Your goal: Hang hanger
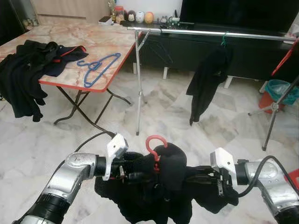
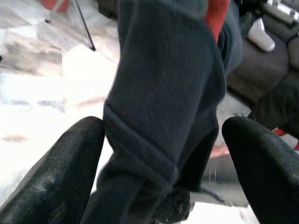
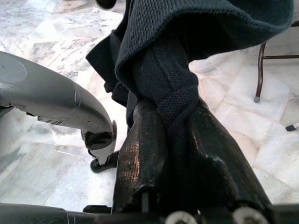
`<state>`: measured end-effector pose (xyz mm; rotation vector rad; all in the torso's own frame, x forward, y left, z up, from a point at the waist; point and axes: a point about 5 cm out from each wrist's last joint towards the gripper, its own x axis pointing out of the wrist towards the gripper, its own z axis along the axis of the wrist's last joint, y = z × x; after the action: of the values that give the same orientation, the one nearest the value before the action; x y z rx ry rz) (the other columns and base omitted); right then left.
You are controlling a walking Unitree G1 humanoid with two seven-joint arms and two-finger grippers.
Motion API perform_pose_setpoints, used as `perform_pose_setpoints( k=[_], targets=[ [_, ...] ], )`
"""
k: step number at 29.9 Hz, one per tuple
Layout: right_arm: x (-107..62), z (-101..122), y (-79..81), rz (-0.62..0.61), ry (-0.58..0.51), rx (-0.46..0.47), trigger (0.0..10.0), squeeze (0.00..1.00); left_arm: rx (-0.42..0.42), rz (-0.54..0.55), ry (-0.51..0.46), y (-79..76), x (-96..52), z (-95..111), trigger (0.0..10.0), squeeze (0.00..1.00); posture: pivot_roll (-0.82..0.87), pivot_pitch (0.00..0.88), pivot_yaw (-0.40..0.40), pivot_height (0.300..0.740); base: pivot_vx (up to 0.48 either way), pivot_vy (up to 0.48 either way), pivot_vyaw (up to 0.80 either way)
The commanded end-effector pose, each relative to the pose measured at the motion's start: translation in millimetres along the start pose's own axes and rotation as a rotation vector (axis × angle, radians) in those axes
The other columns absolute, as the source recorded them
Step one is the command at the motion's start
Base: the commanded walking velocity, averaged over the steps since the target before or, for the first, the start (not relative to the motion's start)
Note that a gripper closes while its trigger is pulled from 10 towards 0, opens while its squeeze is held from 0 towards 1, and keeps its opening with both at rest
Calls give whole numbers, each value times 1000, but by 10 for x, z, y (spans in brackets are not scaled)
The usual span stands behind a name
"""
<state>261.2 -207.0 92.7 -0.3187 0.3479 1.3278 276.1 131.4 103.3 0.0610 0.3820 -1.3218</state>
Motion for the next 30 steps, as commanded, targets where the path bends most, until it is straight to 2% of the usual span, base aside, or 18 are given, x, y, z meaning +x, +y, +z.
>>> perform_pose_setpoints(
  k=[1,6,7,8,9,10,30],
  targets=[
    [7,128,-40,0,-35,-45,10000,0,8,-11,29,-11,-3,-36,10000,0,-9,0,-41,740,0,0,0],
    [17,144,-37,3,-40,-48,10000,0,4,-7,31,-14,21,-43,9882,0,-7,0,-42,740,0,0,0],
    [18,150,-37,4,-41,-48,10000,0,3,-6,31,-12,24,-43,7804,0,-8,0,-42,740,0,0,0],
    [19,153,-37,4,-42,-49,10000,0,3,-6,31,-11,27,-43,7804,0,-8,0,-42,740,0,0,0],
    [22,161,-41,5,-44,-51,10000,0,4,-4,31,-7,32,-41,2980,0,-9,0,-42,740,0,0,0],
    [23,168,-44,6,-45,-53,10000,0,3,-4,30,-4,35,-38,0,0,-11,0,-41,740,0,0,0],
    [36,192,-52,10,-48,-56,10000,0,-5,-28,15,-25,41,-14,0,0,-9,0,-42,740,0,0,0]
  ],
)
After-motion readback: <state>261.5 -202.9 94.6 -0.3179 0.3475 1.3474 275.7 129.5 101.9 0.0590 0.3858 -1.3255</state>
